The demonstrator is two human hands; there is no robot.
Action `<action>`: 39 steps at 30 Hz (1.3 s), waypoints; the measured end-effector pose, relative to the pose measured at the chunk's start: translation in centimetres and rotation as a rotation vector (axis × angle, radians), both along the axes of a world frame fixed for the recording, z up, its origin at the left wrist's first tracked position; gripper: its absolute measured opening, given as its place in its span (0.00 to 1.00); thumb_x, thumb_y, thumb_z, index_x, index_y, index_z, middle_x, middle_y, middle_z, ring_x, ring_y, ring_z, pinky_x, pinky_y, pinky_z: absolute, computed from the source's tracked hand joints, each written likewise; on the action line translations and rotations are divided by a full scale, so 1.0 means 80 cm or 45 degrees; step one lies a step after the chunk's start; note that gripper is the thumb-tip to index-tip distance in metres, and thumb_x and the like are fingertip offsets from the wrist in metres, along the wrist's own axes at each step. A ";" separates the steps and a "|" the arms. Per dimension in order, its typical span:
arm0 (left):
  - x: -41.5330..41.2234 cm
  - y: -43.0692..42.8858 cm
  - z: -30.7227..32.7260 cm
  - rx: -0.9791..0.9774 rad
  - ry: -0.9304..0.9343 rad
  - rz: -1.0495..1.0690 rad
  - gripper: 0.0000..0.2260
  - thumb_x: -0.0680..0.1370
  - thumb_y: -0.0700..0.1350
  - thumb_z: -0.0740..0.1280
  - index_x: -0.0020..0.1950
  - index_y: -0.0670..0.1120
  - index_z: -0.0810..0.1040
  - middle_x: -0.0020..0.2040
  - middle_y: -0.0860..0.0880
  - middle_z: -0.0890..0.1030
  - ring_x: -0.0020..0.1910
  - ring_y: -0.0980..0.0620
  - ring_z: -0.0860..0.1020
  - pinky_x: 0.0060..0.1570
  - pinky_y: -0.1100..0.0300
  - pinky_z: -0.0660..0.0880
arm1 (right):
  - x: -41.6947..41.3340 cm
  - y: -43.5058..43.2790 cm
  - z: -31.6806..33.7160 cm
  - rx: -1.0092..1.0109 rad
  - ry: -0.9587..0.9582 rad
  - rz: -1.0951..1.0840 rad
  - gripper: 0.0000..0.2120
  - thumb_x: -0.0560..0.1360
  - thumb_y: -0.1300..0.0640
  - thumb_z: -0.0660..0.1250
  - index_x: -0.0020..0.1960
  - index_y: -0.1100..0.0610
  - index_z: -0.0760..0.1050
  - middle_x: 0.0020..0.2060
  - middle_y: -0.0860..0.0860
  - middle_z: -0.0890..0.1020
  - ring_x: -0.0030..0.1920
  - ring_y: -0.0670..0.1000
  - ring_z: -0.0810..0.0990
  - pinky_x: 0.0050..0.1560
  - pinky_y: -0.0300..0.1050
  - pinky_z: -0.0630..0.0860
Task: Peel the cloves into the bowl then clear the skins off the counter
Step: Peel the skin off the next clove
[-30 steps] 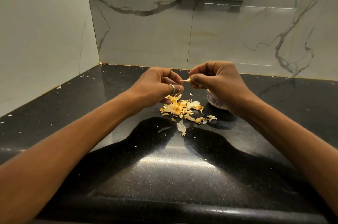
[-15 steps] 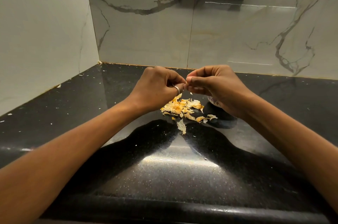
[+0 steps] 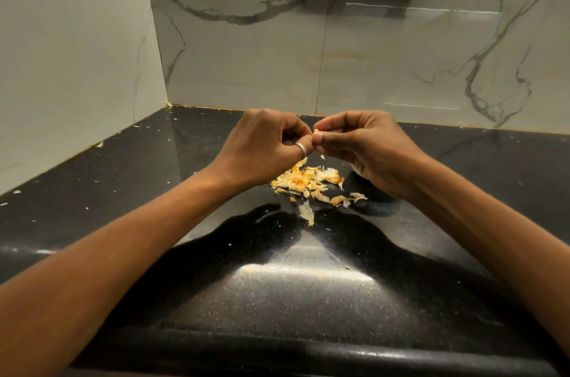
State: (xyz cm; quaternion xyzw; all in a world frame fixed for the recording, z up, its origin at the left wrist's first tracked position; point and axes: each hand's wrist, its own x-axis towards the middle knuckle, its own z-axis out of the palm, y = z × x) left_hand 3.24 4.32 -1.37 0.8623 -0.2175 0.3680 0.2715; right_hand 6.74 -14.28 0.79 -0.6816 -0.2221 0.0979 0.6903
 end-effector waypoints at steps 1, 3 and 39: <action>0.000 0.001 0.001 0.007 -0.006 -0.003 0.14 0.76 0.55 0.68 0.47 0.46 0.86 0.37 0.51 0.84 0.34 0.54 0.82 0.36 0.50 0.80 | 0.000 0.000 0.000 0.019 0.016 0.007 0.08 0.72 0.71 0.71 0.49 0.64 0.81 0.41 0.57 0.86 0.43 0.52 0.86 0.47 0.40 0.83; 0.000 0.002 0.001 0.039 -0.020 0.005 0.17 0.75 0.57 0.65 0.47 0.46 0.85 0.37 0.51 0.84 0.34 0.53 0.81 0.35 0.51 0.80 | 0.000 0.001 -0.001 0.038 0.031 0.016 0.08 0.71 0.71 0.71 0.49 0.64 0.81 0.41 0.58 0.85 0.43 0.53 0.86 0.47 0.41 0.83; -0.001 0.002 0.006 -0.413 0.394 -0.067 0.06 0.78 0.42 0.71 0.47 0.40 0.83 0.37 0.44 0.81 0.33 0.50 0.81 0.36 0.47 0.84 | -0.001 0.003 0.001 0.071 0.041 0.061 0.11 0.75 0.75 0.64 0.50 0.64 0.80 0.45 0.60 0.86 0.47 0.57 0.86 0.49 0.44 0.84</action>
